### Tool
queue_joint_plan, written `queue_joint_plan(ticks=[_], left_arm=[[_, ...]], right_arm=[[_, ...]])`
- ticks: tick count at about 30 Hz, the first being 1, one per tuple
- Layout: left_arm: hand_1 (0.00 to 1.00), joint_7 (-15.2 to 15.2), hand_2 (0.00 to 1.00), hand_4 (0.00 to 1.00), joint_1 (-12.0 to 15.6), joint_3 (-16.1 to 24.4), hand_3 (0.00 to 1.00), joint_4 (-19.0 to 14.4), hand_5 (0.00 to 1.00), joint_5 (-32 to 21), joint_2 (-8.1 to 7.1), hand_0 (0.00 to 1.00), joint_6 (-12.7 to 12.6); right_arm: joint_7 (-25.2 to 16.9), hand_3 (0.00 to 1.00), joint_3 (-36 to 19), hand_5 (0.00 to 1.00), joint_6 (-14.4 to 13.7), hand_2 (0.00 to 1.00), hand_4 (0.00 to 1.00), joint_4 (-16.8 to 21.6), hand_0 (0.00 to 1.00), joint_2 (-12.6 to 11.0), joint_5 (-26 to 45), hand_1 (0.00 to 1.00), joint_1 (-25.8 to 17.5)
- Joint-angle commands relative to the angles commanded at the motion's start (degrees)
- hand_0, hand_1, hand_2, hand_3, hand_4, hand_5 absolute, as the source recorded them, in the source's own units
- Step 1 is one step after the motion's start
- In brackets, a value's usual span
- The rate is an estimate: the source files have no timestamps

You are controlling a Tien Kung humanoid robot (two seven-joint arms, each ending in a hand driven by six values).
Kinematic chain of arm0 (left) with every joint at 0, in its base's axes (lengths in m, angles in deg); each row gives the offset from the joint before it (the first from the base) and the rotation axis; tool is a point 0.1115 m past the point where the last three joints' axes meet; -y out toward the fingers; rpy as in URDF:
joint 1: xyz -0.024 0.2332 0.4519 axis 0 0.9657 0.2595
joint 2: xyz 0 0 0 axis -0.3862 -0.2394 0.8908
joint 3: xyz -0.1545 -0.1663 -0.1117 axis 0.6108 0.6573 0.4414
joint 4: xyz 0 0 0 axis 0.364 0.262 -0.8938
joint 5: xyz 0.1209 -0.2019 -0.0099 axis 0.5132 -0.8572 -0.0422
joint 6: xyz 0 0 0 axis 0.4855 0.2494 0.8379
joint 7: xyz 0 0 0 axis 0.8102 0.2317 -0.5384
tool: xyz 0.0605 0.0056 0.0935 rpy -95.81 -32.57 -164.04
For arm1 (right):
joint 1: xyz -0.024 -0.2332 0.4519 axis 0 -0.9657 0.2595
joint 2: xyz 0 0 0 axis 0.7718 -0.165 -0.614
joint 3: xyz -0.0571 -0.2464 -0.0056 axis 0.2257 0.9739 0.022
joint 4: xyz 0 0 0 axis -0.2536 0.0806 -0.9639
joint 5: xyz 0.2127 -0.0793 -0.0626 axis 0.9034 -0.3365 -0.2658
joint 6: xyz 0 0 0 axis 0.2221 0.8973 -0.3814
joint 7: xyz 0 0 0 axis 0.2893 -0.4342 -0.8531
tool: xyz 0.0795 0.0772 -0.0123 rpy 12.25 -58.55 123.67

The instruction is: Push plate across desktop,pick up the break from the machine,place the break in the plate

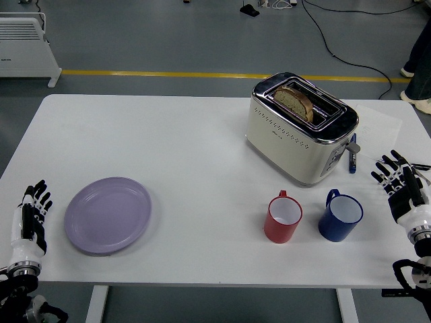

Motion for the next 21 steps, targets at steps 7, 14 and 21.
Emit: queue_joint_plan(ticks=[7,14,21], left_arm=[[0.928,0.5,0.914,0.581,-0.2,-1.9,0.831,0.8,0.998,-1.1,0.0,0.902,0.2],[0.928,1.2,0.913,0.583,-0.2,-4.7,0.831,1.3,0.998,-2.1,0.0,0.902,0.3],[0.924,1.8,0.911,0.587,-0.2,-6.1,0.83,1.4,0.998,-3.3,0.0,0.898,0.4]], right_arm=[[0.0,0.743,0.0,0.507,0.0,0.756,0.49,0.0,0.762,0.0,0.0,0.737,0.0],[0.0,0.743,0.1,0.507,0.0,0.756,0.491,0.0,0.762,0.0,0.0,0.738,0.1],[0.0,0.742,0.2,0.507,0.0,0.756,0.49,0.0,0.761,0.0,0.1,0.737,0.1]])
